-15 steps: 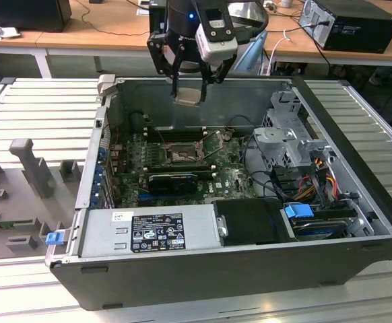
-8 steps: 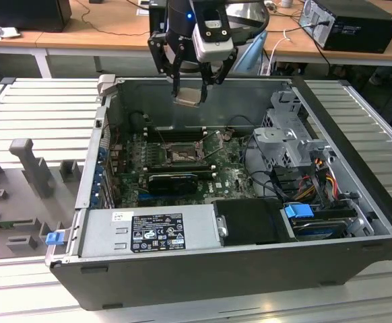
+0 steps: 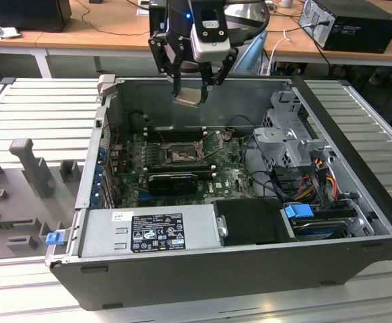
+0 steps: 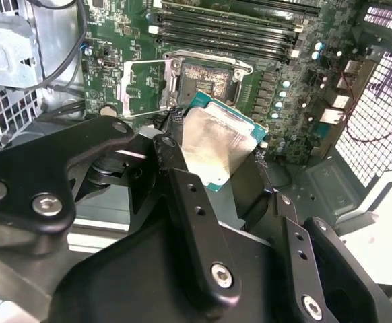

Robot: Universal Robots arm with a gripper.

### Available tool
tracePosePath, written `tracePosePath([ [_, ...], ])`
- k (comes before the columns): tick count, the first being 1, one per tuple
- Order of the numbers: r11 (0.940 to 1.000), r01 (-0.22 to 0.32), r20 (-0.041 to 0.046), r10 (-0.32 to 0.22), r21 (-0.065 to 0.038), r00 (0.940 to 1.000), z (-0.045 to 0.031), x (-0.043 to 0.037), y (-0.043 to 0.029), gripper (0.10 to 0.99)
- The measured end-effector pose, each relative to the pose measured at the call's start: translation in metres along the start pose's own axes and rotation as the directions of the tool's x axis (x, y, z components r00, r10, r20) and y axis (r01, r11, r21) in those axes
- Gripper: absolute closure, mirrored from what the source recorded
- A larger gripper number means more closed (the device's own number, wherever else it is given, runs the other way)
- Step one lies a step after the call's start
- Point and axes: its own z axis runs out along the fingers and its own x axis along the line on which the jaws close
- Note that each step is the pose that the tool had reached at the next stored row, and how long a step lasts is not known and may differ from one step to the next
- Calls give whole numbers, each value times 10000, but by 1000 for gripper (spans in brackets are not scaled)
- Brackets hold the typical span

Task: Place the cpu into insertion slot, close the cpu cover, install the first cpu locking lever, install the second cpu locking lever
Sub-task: 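Place the cpu into insertion slot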

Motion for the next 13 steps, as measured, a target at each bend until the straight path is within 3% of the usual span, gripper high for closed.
tracePosePath([
  [7,9986,-524,67,523,37,9986,1,0,0,557],
  [13,9934,-1143,121,1142,24,9934,3,0,1,557],
])
